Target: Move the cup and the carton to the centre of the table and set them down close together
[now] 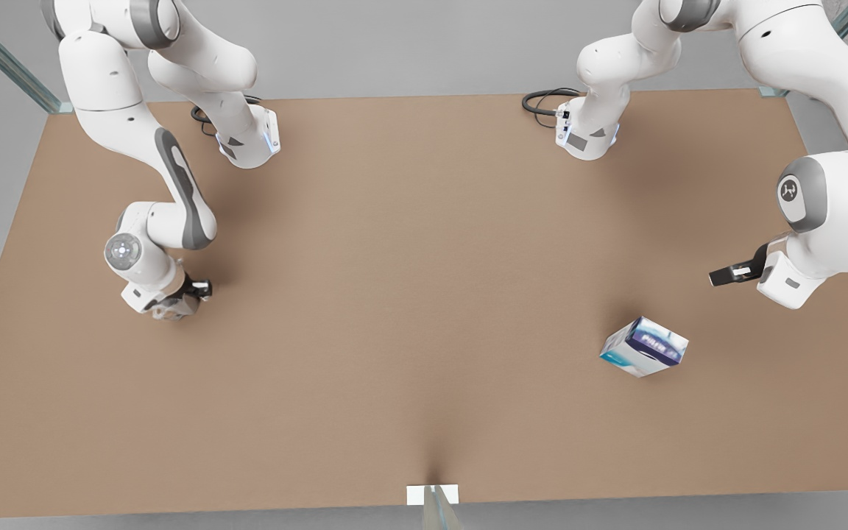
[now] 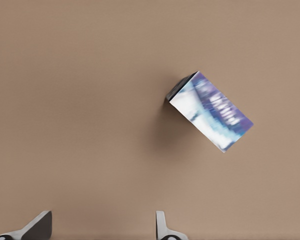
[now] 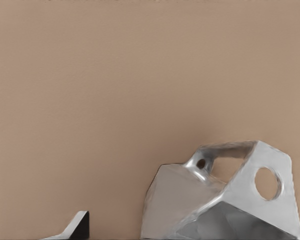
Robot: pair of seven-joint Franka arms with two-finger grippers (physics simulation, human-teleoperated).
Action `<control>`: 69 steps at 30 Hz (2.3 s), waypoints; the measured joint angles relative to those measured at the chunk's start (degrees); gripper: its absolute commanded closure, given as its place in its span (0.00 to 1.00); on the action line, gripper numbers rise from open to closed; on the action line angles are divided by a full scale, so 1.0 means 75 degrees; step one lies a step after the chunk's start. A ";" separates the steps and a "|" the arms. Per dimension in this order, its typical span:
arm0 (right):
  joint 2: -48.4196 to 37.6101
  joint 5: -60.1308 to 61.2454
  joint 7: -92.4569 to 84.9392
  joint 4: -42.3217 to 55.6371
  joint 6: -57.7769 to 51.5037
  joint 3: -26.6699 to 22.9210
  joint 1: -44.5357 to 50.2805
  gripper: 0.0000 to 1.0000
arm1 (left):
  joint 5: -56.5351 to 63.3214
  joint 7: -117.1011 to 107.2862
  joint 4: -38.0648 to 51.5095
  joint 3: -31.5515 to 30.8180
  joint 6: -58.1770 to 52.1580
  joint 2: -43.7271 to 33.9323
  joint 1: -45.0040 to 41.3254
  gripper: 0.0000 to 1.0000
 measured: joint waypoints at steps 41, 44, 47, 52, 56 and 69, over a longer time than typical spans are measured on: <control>0.0700 0.2138 0.4222 0.1681 0.1275 0.1537 0.3585 0.79 | 0.0066 -0.4934 0.0000 -0.0703 0.1825 0.0923 -0.0034 0.00; 0.1048 0.2074 0.5131 0.2150 0.1888 0.1470 0.4380 0.79 | 0.0073 -0.5272 0.0000 -0.0803 0.2002 0.1051 -0.0089 0.00; 0.1577 0.2026 0.5867 0.2861 0.2124 0.0822 0.5424 0.79 | 0.0093 -0.5759 0.0000 -0.0809 0.2004 0.1209 -0.0640 0.00; 0.2417 -0.0267 0.7240 0.4986 -0.0322 -0.0244 0.6637 0.79 | 0.0102 -0.6923 0.0000 -0.0809 0.2396 0.1485 -0.0630 0.00; 0.3113 -0.1452 0.8894 0.6360 -0.1901 -0.0252 0.7339 0.79 | 0.0098 -0.6949 0.0000 -0.0809 0.2402 0.1558 -0.0631 0.00; 0.4657 -0.1350 0.9055 0.8393 -0.4367 -0.0445 0.8114 0.79 | 0.0093 -0.6961 0.0000 -0.0809 0.2566 0.1824 -0.0631 0.00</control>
